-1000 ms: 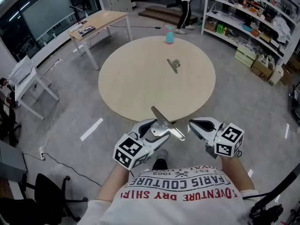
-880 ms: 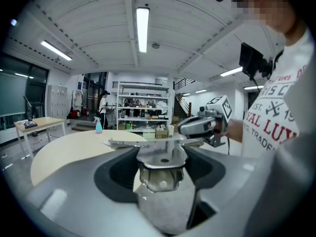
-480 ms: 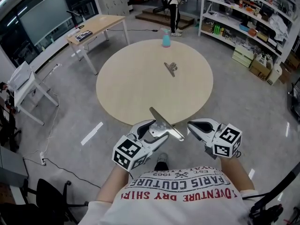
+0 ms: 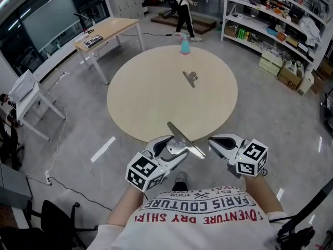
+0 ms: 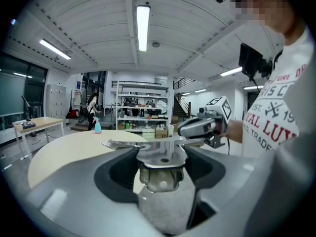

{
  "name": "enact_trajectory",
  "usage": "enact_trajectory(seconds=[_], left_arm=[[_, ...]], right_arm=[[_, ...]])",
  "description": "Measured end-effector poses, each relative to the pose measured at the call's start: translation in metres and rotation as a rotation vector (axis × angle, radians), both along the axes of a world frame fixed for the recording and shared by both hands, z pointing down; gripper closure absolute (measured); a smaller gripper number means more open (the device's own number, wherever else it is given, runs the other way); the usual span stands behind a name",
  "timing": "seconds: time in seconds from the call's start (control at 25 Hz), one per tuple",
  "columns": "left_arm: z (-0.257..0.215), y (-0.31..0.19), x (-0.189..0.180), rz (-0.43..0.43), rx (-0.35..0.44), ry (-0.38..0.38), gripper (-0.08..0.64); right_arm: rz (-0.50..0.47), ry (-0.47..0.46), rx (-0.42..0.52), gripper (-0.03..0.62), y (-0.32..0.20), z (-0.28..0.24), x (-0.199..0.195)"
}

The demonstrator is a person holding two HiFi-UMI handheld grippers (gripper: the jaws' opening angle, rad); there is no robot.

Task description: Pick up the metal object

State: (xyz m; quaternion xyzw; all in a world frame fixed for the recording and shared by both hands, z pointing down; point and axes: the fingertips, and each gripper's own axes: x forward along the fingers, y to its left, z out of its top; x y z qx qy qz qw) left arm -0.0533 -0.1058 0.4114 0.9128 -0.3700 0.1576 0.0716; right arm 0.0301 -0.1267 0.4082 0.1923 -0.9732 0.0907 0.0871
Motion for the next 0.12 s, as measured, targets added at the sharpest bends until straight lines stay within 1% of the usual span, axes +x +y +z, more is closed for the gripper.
enact_trajectory(seconds=[0.12], left_arm=[[-0.0023, -0.0015, 0.0013, 0.006, 0.001, -0.001, 0.275]], right_arm=[[0.003, 0.002, -0.002, 0.591, -0.0011, -0.0004, 0.0012]])
